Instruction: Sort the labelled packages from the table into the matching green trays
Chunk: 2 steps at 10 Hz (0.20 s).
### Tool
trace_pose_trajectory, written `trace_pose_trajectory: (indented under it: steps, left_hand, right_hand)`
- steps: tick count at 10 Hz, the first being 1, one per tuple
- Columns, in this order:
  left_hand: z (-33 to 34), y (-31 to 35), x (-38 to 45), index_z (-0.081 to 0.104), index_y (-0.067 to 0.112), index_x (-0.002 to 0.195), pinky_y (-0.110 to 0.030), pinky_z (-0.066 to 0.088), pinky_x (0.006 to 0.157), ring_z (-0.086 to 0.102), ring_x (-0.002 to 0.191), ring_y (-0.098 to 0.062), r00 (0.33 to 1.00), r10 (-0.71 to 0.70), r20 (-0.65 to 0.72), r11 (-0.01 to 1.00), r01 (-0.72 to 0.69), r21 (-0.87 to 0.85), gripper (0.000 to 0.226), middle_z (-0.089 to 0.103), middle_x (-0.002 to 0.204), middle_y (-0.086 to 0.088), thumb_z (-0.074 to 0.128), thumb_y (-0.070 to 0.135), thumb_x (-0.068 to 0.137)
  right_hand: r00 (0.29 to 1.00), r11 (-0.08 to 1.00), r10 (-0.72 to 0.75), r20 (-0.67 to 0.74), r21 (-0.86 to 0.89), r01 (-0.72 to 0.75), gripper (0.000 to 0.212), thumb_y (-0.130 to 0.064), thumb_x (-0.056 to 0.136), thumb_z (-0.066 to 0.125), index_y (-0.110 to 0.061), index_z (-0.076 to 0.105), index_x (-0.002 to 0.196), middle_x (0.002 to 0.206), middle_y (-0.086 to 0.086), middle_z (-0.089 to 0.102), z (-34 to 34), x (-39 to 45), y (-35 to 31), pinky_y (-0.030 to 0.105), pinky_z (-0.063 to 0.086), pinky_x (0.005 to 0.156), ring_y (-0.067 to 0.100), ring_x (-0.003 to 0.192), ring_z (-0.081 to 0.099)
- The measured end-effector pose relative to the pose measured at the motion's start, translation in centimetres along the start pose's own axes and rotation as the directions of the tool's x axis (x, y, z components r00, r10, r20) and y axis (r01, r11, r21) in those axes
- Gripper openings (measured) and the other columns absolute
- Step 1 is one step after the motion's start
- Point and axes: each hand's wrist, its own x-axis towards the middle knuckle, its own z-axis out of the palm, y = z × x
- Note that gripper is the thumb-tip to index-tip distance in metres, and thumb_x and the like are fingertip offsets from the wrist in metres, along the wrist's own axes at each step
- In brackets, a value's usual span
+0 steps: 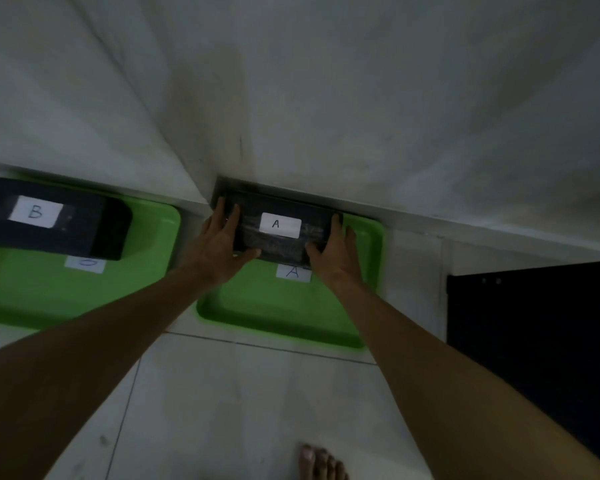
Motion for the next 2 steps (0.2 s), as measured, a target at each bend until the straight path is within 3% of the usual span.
trace_pose_trajectory:
  steps: [1, 2]
  left_hand:
    - [-2.1, 1.1, -1.2, 0.008, 0.013, 0.157, -0.052, 0.021, 0.119, 0.011, 0.149, -0.040, 1.000, -0.018, 0.001, 1.000, 0.018, 0.001, 0.094, 0.000, 0.165, -0.016, 0.062, 0.050, 0.089]
    - [-5.4, 2.1, -3.5, 0.031, 0.017, 0.151, -0.054, 0.029, 0.115, 0.024, 0.145, -0.042, 1.000, 0.002, 0.028, 0.999, -0.001, -0.035, 0.075, 0.021, 0.160, -0.019, 0.066, 0.041, 0.089]
  right_hand:
    - [1.000, 1.000, 0.006, -0.009, -0.030, -0.006, 0.078, -0.032, 0.098, 0.059, -0.020, 0.014, 0.161, 0.167, 0.017, 0.010, -1.4, -2.2, -0.6, 0.049, 0.031, 0.119, 0.036, 0.151, 0.022]
    - [1.000, 0.996, -0.010, -0.009, -0.090, 0.009, 0.062, -0.029, 0.098, 0.057, -0.012, 0.034, 0.154, 0.161, 0.018, 0.028, -4.1, -5.4, -2.5, 0.045, 0.037, 0.114, 0.034, 0.145, 0.032]
